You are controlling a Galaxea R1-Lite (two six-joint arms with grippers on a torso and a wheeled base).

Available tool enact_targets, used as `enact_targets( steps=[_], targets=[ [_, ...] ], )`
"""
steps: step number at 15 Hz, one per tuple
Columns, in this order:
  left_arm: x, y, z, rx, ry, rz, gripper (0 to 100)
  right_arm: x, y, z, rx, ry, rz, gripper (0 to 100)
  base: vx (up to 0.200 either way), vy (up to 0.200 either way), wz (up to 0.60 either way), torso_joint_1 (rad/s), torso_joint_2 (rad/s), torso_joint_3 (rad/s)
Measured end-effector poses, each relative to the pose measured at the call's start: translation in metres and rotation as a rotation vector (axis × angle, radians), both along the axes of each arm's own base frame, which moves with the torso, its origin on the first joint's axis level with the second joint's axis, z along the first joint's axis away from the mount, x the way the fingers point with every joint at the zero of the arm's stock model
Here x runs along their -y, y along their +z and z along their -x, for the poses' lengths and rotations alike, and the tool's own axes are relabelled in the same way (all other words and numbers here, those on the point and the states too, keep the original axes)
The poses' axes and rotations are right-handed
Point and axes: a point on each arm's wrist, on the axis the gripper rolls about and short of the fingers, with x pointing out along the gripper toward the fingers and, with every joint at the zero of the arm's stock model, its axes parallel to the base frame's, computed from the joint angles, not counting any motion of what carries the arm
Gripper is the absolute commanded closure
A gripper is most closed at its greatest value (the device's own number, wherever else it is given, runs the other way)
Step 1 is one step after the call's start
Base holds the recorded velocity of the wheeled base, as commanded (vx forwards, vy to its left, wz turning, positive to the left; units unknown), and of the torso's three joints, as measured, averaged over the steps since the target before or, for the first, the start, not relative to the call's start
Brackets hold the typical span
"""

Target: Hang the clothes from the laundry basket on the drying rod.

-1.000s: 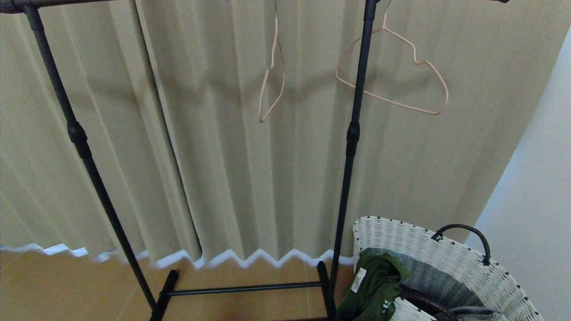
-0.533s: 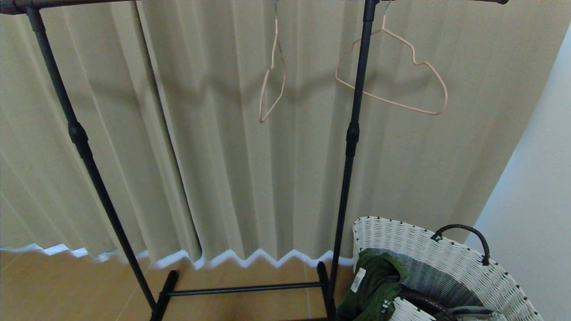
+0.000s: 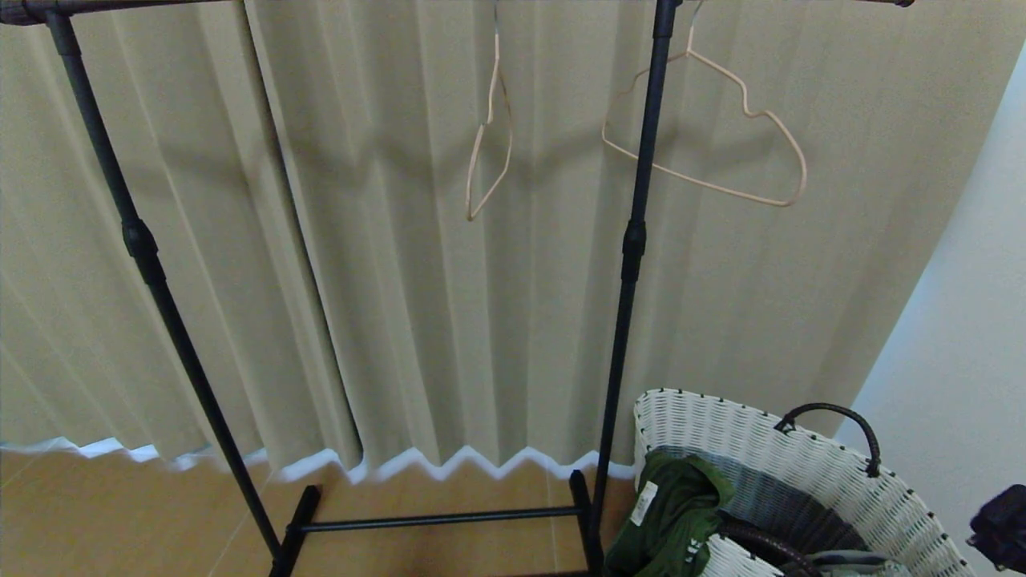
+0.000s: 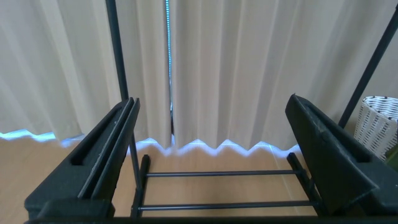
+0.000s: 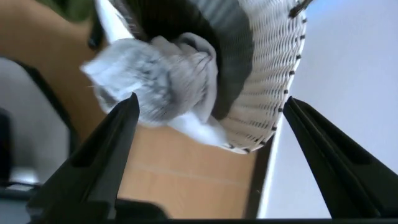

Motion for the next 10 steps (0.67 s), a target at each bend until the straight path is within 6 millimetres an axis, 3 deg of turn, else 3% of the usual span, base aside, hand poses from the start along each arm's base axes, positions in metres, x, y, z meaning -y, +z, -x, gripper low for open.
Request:
enact_targets(
  steps=[3,7,8,10],
  targets=[
    [0.000,0.000,0.000,0.000,0.000,0.000,0,0.005,-0.015,-0.033,-0.086,-0.004,0.030,0,0.000,0.000,0.00,0.000,0.00,0.000],
    [0.000,0.000,0.000,0.000,0.000,0.000,0,0.014,-0.032,-0.060,-0.132,-0.045,0.031,0,0.000,0.000,0.00,0.000,0.00,0.000],
    [0.000,0.000,0.000,0.000,0.000,0.000,0,0.016,-0.036,-0.066,-0.125,-0.054,0.032,100,0.000,0.000,0.00,0.000,0.00,0.000],
    [0.000,0.000,0.000,0.000,0.000,0.000,0,0.018,-0.044,-0.068,-0.155,-0.064,0.030,100,0.000,0.000,0.00,0.000,0.00,0.000]
  ],
)
